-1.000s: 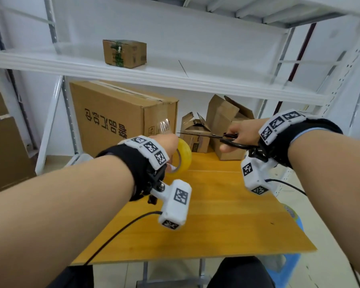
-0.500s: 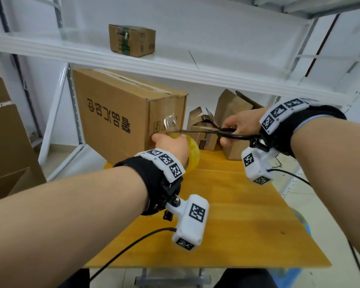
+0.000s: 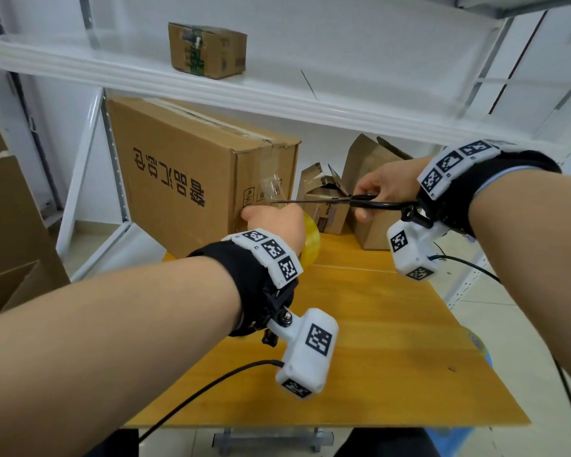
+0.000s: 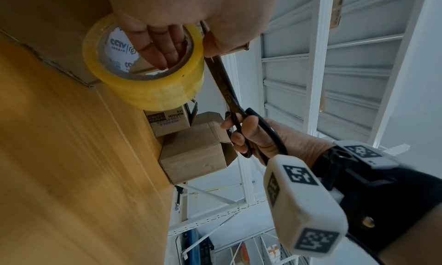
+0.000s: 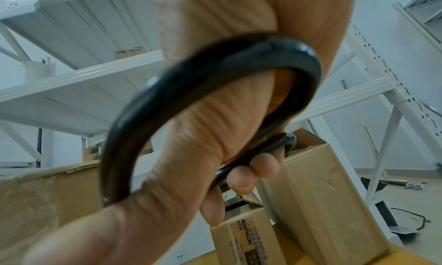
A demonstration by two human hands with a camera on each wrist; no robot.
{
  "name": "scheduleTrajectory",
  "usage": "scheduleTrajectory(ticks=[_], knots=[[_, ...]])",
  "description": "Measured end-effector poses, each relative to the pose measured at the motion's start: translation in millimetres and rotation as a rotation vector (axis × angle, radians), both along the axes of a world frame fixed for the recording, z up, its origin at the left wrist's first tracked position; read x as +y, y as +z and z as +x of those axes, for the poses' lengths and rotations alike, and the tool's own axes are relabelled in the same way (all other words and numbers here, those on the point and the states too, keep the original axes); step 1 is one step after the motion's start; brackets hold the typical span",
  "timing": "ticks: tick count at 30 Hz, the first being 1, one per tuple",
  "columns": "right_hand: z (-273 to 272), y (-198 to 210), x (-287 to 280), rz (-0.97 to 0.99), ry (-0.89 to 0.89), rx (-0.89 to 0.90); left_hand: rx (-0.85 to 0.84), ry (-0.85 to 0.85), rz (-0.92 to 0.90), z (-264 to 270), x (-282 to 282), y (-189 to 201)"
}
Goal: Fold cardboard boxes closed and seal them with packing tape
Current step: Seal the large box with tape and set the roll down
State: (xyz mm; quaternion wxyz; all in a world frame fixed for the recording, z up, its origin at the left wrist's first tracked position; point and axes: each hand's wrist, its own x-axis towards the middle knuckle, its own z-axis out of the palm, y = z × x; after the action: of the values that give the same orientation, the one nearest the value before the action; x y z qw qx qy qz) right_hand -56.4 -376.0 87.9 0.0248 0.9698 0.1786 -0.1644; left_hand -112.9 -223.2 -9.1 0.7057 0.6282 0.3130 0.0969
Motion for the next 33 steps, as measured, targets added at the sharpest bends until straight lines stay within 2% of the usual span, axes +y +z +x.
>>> scheduleTrajectory(ticks=[11,18,24,29,33], knots=[[6.0,-3.7,-4.5,0.058,0.009,-0.015,-0.036,-0.007,0.021,-1.9,-0.2,1.0],[7.4,-7.9,-7.9,0.087,0.015,-0.035,-0.023,-0.009,0.07,-8.1,-0.1,4.8],[8.6,-11.6,-7.7,0.099,0.028,-0.069,0.026,-0.048,0.036,-18.8,-3.0,-1.7],[2.3,-19.9,-6.7,0.04,0.003,-0.035,0.085,-0.138,-0.052,-24.3,-6.6,-14.3],[-5.6,-36.1,-12.3,-0.072,-0.026,0.06,0.062,-0.155,-0.026,-23.4,-6.1,-8.7]])
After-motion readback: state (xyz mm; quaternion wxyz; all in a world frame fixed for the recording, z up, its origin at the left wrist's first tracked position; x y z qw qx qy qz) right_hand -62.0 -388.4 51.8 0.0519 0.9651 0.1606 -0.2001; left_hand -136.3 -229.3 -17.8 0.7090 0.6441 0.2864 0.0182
